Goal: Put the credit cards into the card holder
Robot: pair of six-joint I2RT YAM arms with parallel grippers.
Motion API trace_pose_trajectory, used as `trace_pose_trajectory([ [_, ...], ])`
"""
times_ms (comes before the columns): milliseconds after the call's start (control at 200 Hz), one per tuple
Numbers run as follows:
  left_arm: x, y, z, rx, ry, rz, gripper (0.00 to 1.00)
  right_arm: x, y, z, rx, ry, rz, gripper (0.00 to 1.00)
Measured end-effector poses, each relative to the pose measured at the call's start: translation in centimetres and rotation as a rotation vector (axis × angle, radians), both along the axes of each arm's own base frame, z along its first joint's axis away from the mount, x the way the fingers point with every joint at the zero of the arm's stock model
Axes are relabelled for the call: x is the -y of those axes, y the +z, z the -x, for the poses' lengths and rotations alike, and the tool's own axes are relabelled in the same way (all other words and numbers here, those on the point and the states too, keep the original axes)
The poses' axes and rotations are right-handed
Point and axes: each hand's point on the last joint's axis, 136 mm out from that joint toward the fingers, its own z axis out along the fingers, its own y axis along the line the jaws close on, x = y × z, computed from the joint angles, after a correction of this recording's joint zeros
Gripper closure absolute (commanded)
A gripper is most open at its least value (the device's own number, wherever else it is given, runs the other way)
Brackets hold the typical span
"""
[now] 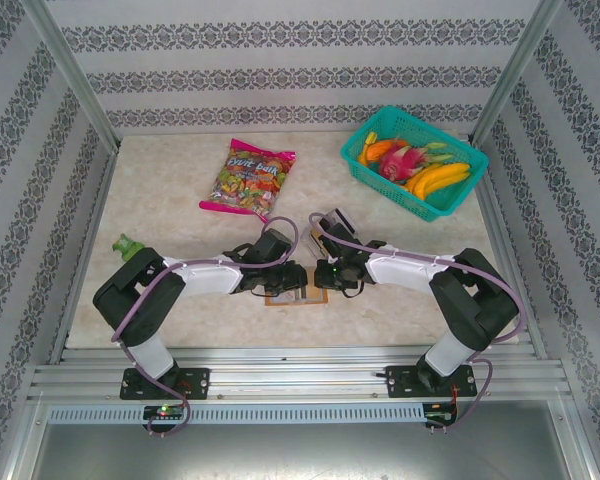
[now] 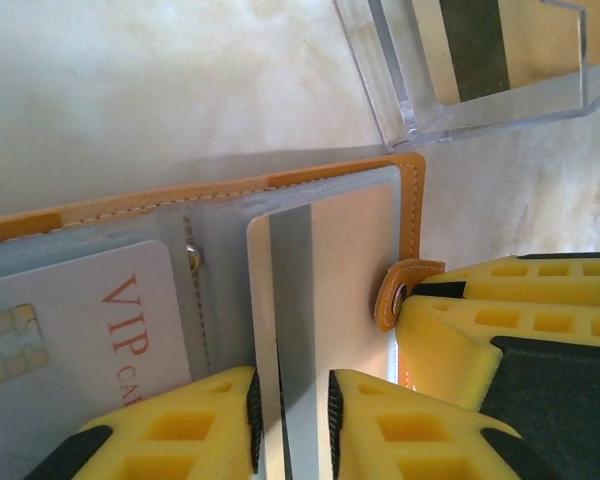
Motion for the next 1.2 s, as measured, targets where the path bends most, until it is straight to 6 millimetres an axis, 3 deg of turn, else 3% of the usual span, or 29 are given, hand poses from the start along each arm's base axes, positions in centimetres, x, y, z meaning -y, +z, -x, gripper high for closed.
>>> trace_pose_trajectory([
  [145,-0.7,0.8,0.0,0.027,0.021,-0.036,0.62,0.5,1.1,0.1,0.012,-0.006,-0.003,0.74],
  [255,-2.1,2.4,-0.2,0.072,0.058,-0.079,0.58,1.6,3.6,-0.5,0.063,-0.032,-0.022,0.66],
  [410,-3.2,4.6,-0.4,0.134,0.085,-0.095,0.54,4.3,7.8,-2.4,0.169,-0.095,-0.059,0.62],
  [520,-3.3,5.7,-1.2,0.151,0.098,-0.073,0.53,6.7,9.6,-4.3,0.223,-0.132,-0.046,0.62],
  [630,-2.5,7.2,-4.1,0.152,0.121,-0.033,0.50,8.3,10.8,-6.4,0.265,-0.119,0.019,0.63],
  [754,-0.8,8.5,-8.4,0.149,0.161,0.021,0.49,7.9,11.8,-8.8,0.306,-0.040,0.091,0.63],
  [904,0.5,6.3,-11.0,0.074,0.200,0.043,0.49,7.2,12.0,-10.5,0.347,0.062,0.181,0.64],
  [1079,0.8,2.4,-10.8,-0.037,0.221,0.024,0.49,7.7,11.6,-12.7,0.351,0.092,0.298,0.60],
  [1199,1.0,1.5,-11.1,-0.062,0.225,0.027,0.49,8.2,10.6,-14.0,0.326,0.096,0.332,0.57],
])
